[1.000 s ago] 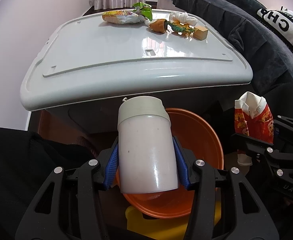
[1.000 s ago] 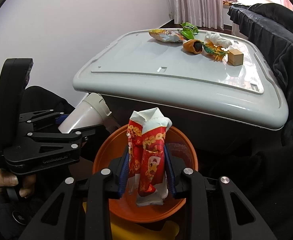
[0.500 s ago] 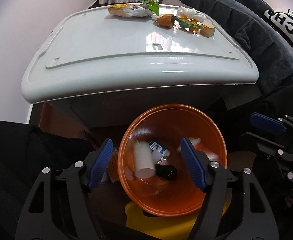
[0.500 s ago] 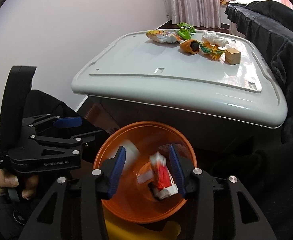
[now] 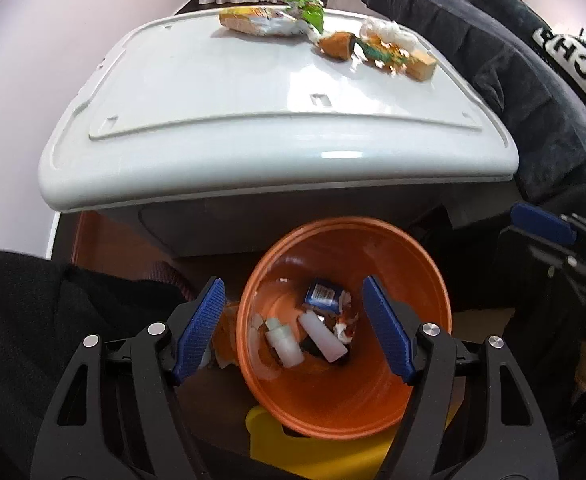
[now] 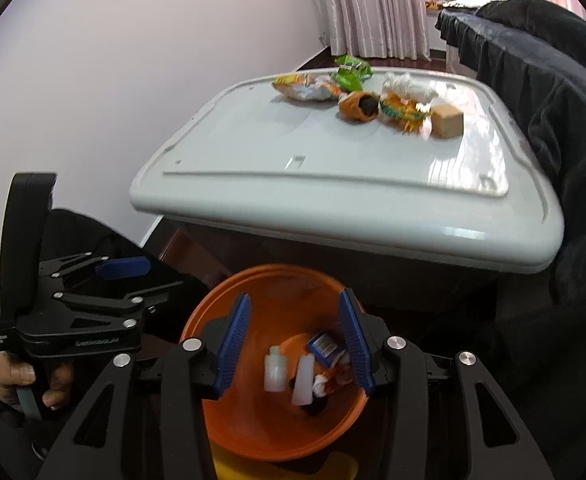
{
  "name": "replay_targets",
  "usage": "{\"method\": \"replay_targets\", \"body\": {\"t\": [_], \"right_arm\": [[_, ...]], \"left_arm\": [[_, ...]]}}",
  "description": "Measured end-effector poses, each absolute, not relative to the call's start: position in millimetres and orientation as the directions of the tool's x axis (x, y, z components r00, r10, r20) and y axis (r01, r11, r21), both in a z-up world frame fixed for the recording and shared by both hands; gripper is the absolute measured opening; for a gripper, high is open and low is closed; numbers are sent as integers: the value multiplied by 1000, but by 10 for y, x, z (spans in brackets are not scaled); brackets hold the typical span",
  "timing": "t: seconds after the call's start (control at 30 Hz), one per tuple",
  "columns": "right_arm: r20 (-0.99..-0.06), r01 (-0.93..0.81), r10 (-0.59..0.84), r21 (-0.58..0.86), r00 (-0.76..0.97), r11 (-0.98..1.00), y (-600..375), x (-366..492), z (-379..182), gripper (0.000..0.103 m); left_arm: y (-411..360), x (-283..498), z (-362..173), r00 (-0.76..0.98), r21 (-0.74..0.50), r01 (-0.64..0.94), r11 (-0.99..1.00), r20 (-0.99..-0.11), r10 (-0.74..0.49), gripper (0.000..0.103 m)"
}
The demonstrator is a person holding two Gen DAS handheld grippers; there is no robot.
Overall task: Collect trash
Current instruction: 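Raise both open grippers away from the bucket toward the lid, then grasp the white crumpled tissue with the right gripper and lift it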
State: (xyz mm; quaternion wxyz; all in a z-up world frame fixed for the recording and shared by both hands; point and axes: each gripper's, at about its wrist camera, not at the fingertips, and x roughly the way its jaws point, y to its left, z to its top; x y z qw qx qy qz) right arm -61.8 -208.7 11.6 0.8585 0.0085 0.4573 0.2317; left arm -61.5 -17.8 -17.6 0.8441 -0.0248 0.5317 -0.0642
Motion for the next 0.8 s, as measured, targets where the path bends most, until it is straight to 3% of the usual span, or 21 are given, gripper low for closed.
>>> {"method": "replay_targets", "body": {"t": [0.4,0.73,0.77,0.8], "right_arm": [[-778,-352,268,65,568,934,-2324,1247,354,53],[-861,-502,232,-31,452,864,-1919,2444,-20,53],[-871,-510,227,-30,435,860,-1897,2486,-63,50],[-876,-512,217,-39,431,858,-1884,2501,-88,39]], "left_arm": [[-99,34,72,555,-167,66,984,-813,-175,76],[-90,142,-108,521,-207,74,975,-826,-215,76],[-80,146,-117,519,-212,72,975,-826,-218,76],[-69,156,-128,517,-217,69,974,-827,-221,76]]}}
